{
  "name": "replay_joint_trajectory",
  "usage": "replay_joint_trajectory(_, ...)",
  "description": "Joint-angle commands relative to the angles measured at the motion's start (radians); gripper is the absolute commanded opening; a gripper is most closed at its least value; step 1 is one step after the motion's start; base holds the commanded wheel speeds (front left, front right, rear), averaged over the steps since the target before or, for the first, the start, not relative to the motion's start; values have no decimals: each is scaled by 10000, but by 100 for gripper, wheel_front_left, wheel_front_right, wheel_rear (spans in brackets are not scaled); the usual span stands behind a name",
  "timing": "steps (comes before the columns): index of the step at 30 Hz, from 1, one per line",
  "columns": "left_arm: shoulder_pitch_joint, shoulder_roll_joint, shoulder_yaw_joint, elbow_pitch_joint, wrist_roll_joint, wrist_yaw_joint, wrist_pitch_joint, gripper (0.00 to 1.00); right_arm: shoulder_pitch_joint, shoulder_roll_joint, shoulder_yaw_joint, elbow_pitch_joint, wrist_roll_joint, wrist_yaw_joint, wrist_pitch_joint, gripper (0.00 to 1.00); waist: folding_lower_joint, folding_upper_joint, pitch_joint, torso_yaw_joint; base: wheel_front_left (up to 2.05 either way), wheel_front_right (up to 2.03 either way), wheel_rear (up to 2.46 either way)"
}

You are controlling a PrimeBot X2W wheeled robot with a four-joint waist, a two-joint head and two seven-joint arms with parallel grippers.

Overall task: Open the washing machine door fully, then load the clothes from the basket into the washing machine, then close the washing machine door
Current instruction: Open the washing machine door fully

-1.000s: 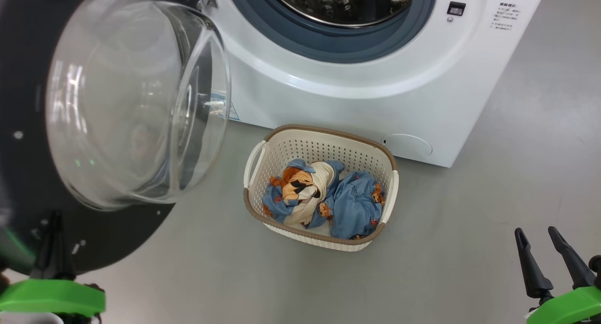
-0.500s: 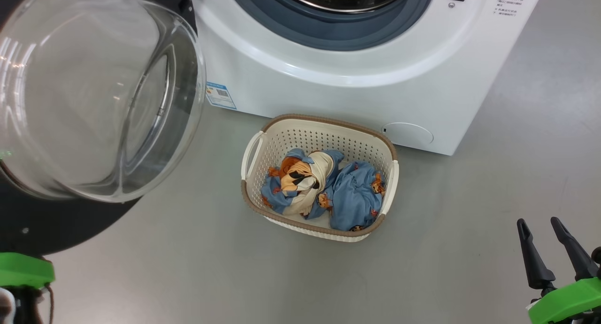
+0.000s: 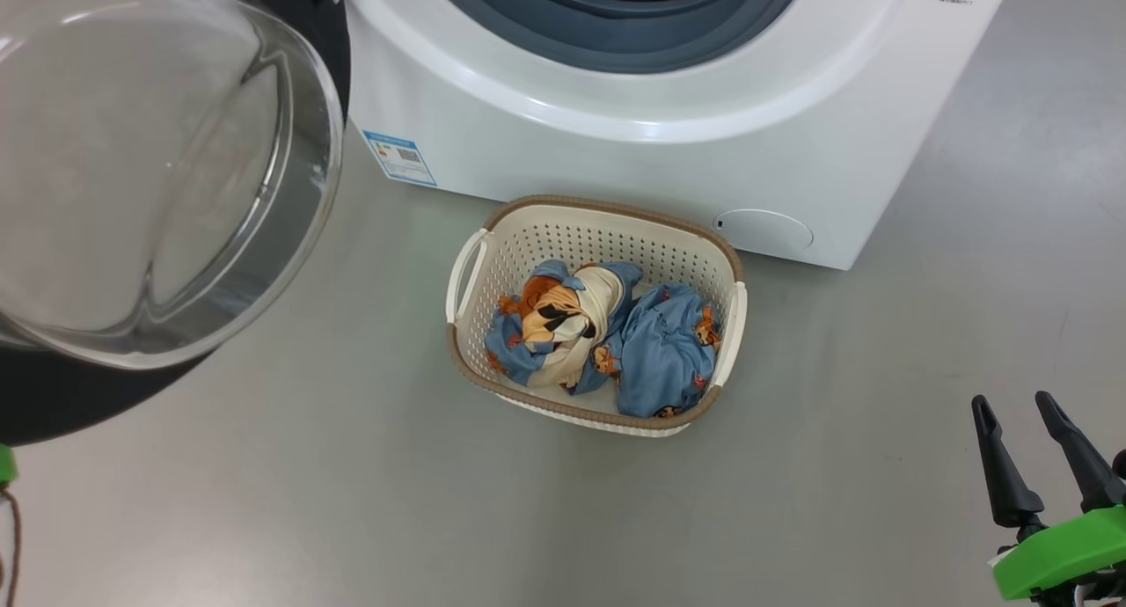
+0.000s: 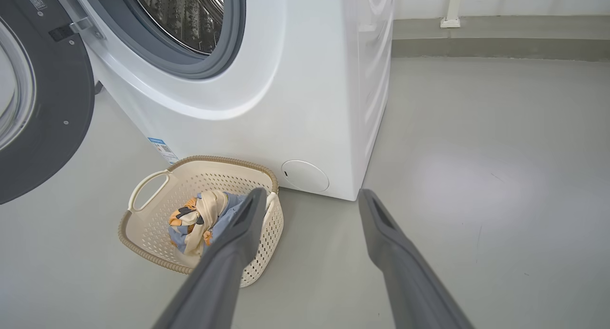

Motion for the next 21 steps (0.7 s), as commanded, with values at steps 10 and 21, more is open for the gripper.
replay_joint_trajectory(10,-1428,1060,1247,1195,862,-402,-134,0,-416,-367,327,-263,-154,27,-122,100,0,0,431,-163,0,0,0)
replay_joint_trajectory(21,-2460,1505,2009,2551,1416,-984,-135,0,-702,-508,333,-349,-191,27,-122,100,0,0,972,-263,0,0,0)
